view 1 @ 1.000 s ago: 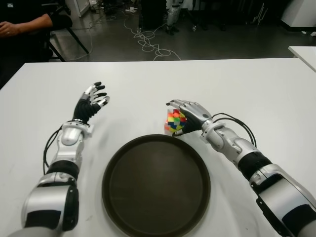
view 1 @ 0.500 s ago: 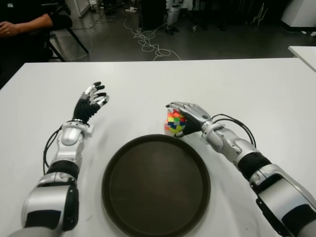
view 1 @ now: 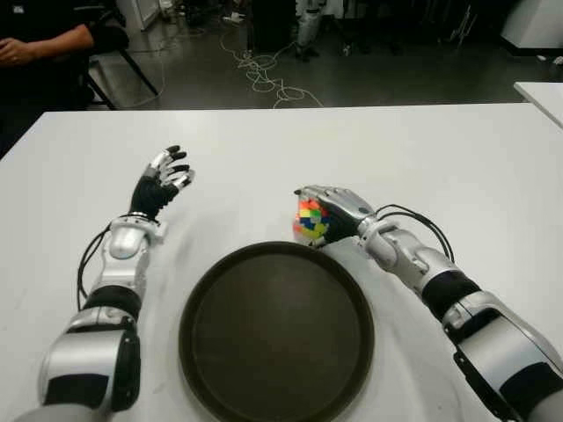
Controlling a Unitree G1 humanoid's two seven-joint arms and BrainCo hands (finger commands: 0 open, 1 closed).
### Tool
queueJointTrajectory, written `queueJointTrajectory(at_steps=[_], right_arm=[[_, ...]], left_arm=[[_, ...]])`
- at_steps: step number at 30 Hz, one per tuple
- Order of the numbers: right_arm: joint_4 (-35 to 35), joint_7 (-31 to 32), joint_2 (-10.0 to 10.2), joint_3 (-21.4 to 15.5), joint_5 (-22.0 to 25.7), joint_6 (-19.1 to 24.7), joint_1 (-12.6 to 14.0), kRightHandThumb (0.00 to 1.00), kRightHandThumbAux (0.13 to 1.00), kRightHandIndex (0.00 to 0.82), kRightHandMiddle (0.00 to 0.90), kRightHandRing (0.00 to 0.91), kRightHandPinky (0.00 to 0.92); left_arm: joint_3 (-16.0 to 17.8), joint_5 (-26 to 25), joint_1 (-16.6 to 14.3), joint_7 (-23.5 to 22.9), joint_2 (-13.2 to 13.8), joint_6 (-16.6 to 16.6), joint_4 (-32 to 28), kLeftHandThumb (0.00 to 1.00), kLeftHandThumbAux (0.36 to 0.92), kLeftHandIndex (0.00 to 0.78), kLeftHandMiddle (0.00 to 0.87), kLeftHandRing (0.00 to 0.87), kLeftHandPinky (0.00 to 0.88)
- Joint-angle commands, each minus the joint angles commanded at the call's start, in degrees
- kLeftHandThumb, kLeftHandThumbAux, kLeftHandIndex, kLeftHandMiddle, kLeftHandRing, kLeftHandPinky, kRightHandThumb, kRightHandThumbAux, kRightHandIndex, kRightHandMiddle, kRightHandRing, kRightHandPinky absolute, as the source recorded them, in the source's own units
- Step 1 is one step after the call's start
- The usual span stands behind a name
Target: Pick up the Rubik's Cube and put it in the plate
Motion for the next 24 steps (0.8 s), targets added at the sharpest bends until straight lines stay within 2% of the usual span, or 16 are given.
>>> queueJointTrajectory(at_steps=[13,19,24], right_arm=[[2.13,-0.98,1.03,-1.92,2.33,0.30,-0.37,0.000,0.746,0.128,0.188,0.221,0.243],[6.20,-3.49,2.17,-3.65,3.92,-0.30,-1.47,0.000,0.740,0.144,0.223,0.267,0.315],[7.57,-4.96,2.62,-4.24,4.72,-1.19,-1.85,0.000,0.765,0.150,0.236,0.281,0.334]], left_arm=[[0.10,-0.06,0.29,0.40,-0.12,0.12,-0.38,0.211,0.661,0.078,0.146,0.152,0.184],[0.14,-0.19,0.30,0.24,-0.20,0.39,-0.63,0.219,0.657,0.082,0.154,0.160,0.192],[0.21,-0.32,0.30,0.01,-0.17,0.47,-0.61,0.219,0.662,0.083,0.155,0.161,0.194]])
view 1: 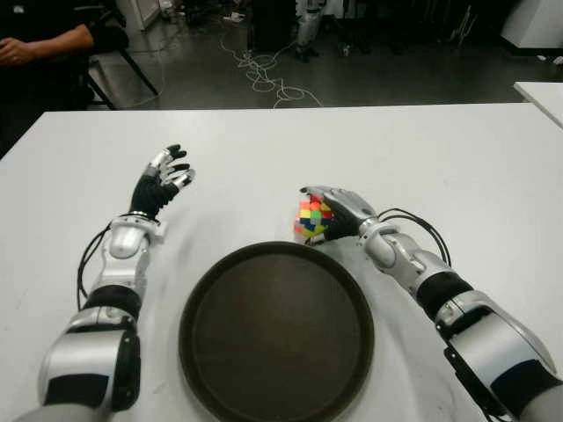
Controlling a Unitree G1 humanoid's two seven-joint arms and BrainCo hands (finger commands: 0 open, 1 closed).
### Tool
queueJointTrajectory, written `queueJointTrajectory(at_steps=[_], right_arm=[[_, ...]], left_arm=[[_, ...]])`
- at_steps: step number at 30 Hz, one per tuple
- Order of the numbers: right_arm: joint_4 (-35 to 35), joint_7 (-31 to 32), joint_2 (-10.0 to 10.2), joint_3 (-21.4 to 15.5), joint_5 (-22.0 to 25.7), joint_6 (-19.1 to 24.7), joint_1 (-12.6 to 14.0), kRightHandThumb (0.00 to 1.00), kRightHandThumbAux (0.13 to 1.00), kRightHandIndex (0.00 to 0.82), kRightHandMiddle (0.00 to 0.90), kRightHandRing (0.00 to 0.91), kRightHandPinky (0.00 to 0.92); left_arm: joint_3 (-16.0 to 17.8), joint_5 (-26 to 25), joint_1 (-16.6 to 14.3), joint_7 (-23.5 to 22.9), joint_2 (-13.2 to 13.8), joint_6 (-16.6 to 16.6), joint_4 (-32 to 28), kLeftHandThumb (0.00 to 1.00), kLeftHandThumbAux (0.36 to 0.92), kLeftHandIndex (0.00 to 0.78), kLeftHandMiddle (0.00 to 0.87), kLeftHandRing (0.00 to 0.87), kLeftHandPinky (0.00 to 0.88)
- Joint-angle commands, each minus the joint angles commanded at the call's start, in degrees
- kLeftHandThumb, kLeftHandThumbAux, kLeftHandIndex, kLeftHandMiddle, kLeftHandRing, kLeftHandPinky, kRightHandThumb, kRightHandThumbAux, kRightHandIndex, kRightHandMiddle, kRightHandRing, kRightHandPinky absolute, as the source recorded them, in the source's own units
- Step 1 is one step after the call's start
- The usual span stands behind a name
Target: Pick up the Rubik's Cube and put it in the plate
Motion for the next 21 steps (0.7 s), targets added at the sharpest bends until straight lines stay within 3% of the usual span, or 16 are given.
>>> queueJointTrajectory(at_steps=[12,19,20,21], right_arm=[[1.72,-2.90,0.44,-0.49,-0.01,0.26,-0.70,0.000,0.833,0.188,0.256,0.291,0.345],[2.43,-5.50,0.59,-0.87,0.17,-0.11,-0.70,0.031,0.938,0.340,0.376,0.416,0.497],[2.61,-5.84,0.61,-0.94,0.22,-0.11,-0.75,0.160,0.899,0.355,0.399,0.441,0.515],[2.76,-6.10,0.63,-0.98,0.25,-0.12,-0.79,0.349,0.842,0.378,0.445,0.490,0.554]], left_arm=[[-0.22,0.07,-0.06,-0.27,0.13,0.09,-0.14,0.233,0.687,0.085,0.155,0.164,0.197],[-0.15,0.02,-0.02,-0.08,0.08,0.04,-0.10,0.228,0.680,0.088,0.161,0.166,0.193],[-0.13,0.03,-0.03,0.01,0.08,0.05,-0.06,0.228,0.680,0.088,0.162,0.165,0.192],[-0.12,0.03,-0.04,0.07,0.08,0.06,-0.03,0.228,0.681,0.087,0.162,0.165,0.192]])
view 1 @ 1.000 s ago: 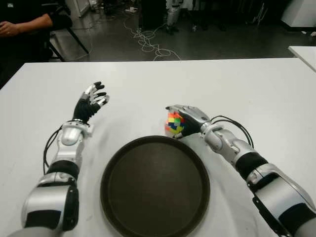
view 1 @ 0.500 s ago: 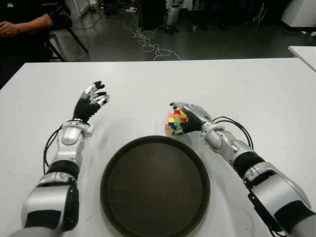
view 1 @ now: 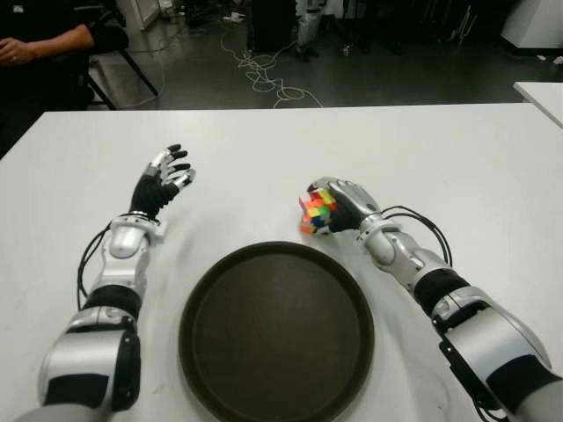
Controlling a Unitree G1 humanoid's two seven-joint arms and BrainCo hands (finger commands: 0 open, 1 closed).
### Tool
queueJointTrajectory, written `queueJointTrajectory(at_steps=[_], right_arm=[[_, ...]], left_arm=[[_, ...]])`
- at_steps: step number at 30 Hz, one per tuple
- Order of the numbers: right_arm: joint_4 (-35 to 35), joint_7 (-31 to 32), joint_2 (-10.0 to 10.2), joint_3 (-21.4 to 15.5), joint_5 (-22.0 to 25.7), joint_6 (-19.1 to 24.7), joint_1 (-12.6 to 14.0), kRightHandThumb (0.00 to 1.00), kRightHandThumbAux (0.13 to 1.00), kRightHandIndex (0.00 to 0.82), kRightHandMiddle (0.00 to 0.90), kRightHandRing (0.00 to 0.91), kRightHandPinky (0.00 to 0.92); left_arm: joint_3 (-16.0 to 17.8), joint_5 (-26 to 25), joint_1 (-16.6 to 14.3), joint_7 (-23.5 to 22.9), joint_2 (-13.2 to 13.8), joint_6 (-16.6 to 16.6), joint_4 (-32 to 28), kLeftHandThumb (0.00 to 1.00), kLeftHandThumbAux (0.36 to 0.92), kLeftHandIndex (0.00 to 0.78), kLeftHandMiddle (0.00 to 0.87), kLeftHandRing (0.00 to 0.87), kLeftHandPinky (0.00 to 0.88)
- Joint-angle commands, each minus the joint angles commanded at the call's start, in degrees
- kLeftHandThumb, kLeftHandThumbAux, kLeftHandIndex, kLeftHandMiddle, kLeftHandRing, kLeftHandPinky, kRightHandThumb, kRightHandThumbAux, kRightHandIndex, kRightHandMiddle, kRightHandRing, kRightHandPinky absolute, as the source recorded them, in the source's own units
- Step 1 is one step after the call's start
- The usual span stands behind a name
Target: Pick up the Rubik's Cube and put it in the plate
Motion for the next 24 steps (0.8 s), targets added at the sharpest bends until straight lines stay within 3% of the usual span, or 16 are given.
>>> queueJointTrajectory(at_steps=[2,6,16,24], right_arm=[[0.28,-0.19,0.02,-0.07,0.07,0.13,-0.11,0.549,0.782,0.402,0.510,0.556,0.611],[0.47,-0.13,0.11,-0.14,0.19,0.32,-0.19,0.652,0.751,0.415,0.570,0.614,0.666],[0.60,1.47,0.44,-0.47,1.14,1.72,-0.40,0.690,0.740,0.418,0.667,0.706,0.745],[0.36,0.87,0.44,-0.36,1.29,2.27,-0.26,0.692,0.741,0.415,0.663,0.720,0.760]], left_arm=[[0.02,0.00,-0.01,0.10,0.00,0.00,0.03,0.227,0.681,0.087,0.163,0.165,0.192],[0.04,-0.02,0.00,0.14,-0.02,-0.03,0.06,0.229,0.682,0.086,0.163,0.165,0.190],[0.00,0.10,-0.19,0.41,-0.01,0.03,0.43,0.228,0.677,0.084,0.157,0.160,0.181],[0.07,-0.09,-0.13,0.08,-0.11,-0.23,0.36,0.232,0.684,0.084,0.164,0.169,0.198]])
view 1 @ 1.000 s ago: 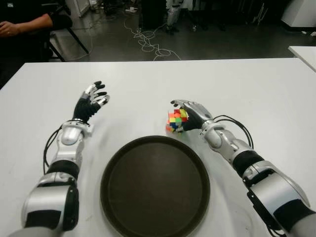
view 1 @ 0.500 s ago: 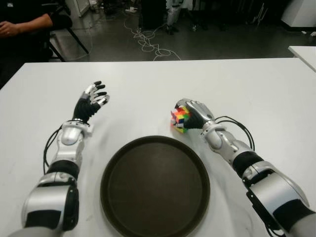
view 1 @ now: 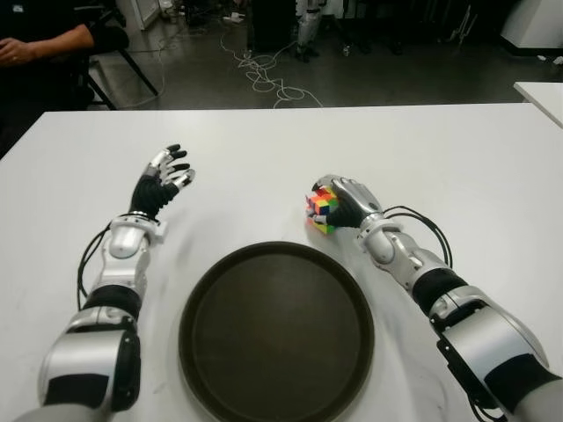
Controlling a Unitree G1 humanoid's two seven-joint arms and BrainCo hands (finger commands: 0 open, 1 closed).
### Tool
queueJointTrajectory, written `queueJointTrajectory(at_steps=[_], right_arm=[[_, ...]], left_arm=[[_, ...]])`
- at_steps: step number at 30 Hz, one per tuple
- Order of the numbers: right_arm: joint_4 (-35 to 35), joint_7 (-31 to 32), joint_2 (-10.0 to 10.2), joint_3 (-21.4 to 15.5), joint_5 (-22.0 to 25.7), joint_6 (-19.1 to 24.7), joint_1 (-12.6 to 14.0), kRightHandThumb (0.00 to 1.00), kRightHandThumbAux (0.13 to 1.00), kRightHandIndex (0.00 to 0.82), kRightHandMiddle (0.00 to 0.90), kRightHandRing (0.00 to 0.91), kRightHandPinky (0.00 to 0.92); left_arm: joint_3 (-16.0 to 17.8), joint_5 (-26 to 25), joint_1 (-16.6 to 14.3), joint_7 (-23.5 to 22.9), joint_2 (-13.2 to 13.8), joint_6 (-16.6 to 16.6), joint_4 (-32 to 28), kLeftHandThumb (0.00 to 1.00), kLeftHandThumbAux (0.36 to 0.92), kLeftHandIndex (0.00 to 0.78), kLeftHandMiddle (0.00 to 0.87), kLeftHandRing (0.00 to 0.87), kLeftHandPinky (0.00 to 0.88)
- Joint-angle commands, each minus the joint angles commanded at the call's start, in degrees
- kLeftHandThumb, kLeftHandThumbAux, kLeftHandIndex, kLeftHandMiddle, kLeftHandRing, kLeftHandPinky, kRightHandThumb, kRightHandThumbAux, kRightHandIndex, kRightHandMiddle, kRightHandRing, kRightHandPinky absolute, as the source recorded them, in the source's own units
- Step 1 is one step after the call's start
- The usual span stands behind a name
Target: Pick up the Rubik's Cube and put it in the plate
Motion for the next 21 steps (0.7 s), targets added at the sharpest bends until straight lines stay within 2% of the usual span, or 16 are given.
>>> queueJointTrajectory(at_steps=[21], right_arm=[[-0.09,-2.21,-0.06,-0.36,0.15,-0.64,0.27,0.691,0.740,0.413,0.612,0.691,0.737]], left_arm=[[-0.25,0.35,0.08,0.83,-0.12,-0.17,-0.18,0.229,0.684,0.084,0.158,0.161,0.191]])
